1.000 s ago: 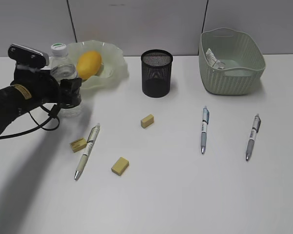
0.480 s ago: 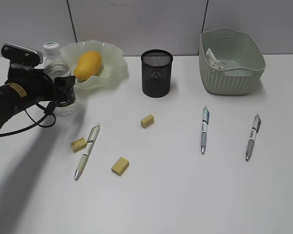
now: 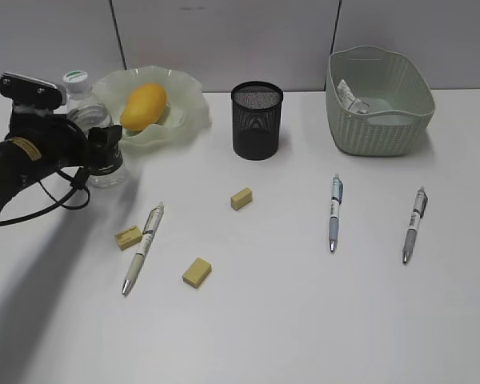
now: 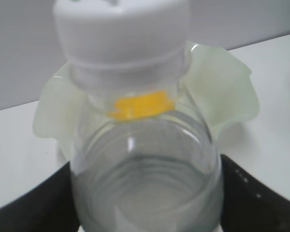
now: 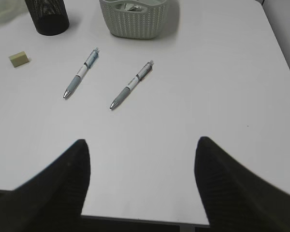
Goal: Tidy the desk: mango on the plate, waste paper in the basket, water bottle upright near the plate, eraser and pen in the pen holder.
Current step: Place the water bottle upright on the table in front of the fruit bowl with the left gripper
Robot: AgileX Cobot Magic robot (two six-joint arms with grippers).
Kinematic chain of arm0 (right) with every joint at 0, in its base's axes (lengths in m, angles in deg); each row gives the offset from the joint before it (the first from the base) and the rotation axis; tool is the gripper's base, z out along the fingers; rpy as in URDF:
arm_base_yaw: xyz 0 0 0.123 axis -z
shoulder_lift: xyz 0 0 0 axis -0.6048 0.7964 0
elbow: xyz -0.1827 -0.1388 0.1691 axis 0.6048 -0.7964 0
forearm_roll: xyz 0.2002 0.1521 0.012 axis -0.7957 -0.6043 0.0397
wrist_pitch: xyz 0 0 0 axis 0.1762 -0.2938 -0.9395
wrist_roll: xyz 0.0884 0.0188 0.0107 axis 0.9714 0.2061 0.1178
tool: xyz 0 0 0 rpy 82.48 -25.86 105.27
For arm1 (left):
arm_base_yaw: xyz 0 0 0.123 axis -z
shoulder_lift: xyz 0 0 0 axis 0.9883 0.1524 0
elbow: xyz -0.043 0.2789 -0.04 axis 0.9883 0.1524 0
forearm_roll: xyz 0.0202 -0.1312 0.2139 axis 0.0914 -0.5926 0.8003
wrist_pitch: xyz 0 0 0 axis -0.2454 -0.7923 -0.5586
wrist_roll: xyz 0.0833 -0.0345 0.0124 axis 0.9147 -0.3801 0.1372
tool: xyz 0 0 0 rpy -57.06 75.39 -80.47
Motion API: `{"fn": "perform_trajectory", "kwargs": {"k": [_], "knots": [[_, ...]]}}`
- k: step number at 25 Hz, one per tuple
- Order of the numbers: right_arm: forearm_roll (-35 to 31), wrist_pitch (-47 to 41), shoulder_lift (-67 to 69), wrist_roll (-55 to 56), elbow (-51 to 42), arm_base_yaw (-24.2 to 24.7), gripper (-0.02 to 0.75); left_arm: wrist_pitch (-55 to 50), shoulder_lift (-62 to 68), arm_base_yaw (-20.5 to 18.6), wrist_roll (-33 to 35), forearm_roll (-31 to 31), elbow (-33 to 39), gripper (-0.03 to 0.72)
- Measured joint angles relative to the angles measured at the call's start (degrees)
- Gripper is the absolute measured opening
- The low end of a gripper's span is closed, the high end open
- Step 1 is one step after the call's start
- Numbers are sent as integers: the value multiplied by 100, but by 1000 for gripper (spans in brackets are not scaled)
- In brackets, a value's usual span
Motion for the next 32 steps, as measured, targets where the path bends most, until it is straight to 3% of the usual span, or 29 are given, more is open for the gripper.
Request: {"fn": "perform_trajectory", "kwargs": {"k": [7, 16, 25, 32], "knots": [[0, 0, 0, 0, 0, 0, 532, 606, 0, 0, 0, -230, 427, 586], [-5, 0, 0, 0, 0, 0, 532, 680, 0, 0, 0, -244, 449, 617], [-5, 0, 0, 0, 0, 0, 531, 858, 0, 0, 0, -191, 516, 561], [-5, 0, 0, 0, 0, 0, 531, 682, 0, 0, -10, -189, 544, 671]]}}
